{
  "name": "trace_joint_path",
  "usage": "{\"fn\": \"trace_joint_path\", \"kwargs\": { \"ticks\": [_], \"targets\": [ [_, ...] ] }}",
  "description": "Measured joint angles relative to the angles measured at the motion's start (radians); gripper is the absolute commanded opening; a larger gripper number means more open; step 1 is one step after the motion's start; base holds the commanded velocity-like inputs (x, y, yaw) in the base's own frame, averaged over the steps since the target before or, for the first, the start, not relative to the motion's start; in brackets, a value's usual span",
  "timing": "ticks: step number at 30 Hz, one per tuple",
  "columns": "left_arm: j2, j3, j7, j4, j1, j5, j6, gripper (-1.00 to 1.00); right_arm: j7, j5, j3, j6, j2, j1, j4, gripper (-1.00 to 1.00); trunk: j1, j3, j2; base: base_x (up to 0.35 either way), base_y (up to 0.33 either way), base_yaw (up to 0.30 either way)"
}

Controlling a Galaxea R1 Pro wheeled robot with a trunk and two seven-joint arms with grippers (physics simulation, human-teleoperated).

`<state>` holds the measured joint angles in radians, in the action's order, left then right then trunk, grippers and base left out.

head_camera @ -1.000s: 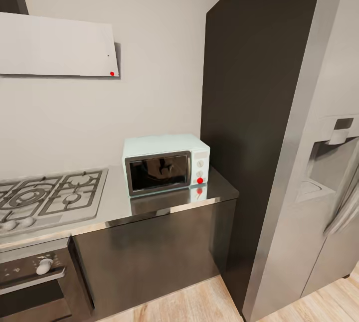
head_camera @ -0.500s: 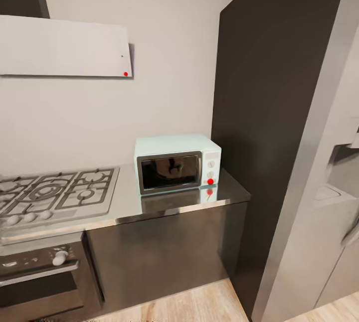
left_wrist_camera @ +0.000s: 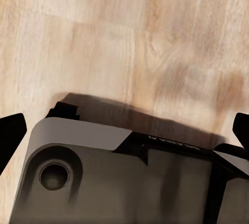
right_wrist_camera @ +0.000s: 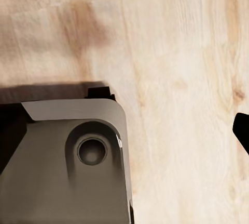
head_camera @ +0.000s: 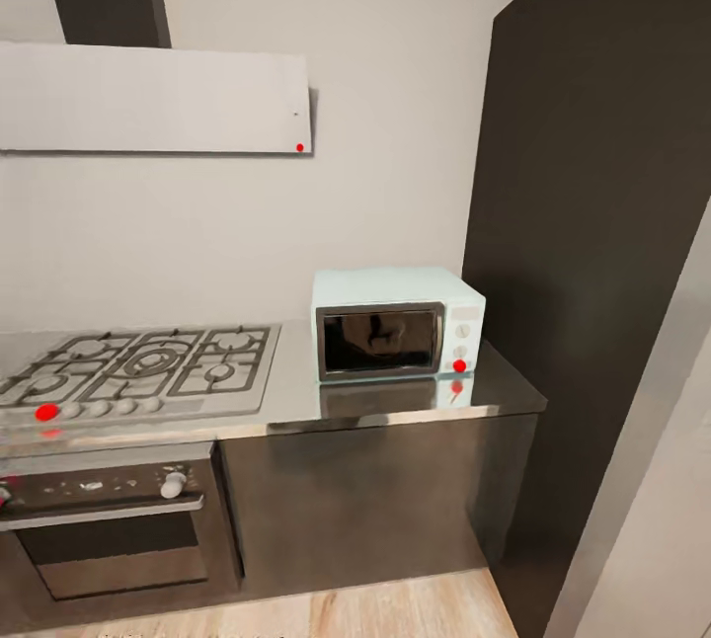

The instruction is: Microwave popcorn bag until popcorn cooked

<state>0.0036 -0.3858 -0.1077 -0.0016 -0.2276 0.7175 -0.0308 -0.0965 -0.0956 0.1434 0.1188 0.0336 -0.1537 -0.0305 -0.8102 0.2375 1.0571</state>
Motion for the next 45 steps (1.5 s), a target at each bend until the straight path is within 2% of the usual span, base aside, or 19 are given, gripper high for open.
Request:
{"fn": "trace_joint_path", "kwargs": {
  "ticks": [13,19,45],
  "targets": [
    [-0.005,-0.003,0.000,0.000,0.000,-0.009,0.000,1.00,0.000,0.000,0.000,0.001,0.000,0.000,0.000,1.00,0.000,0.001,0.000,0.000,0.000,0.271],
    [-0.006,-0.003,0.000,0.000,0.001,-0.009,0.001,1.00,-0.002,-0.001,-0.001,0.000,-0.001,0.000,0.000,1.00,0.000,0.001,0.000,0.000,-0.025,0.019],
    [-0.005,-0.002,0.000,0.000,0.001,-0.008,0.002,1.00,-0.003,0.000,-0.001,0.000,0.000,0.000,0.000,1.00,0.000,0.001,0.000,0.000,-0.264,0.000]
  ]
}}
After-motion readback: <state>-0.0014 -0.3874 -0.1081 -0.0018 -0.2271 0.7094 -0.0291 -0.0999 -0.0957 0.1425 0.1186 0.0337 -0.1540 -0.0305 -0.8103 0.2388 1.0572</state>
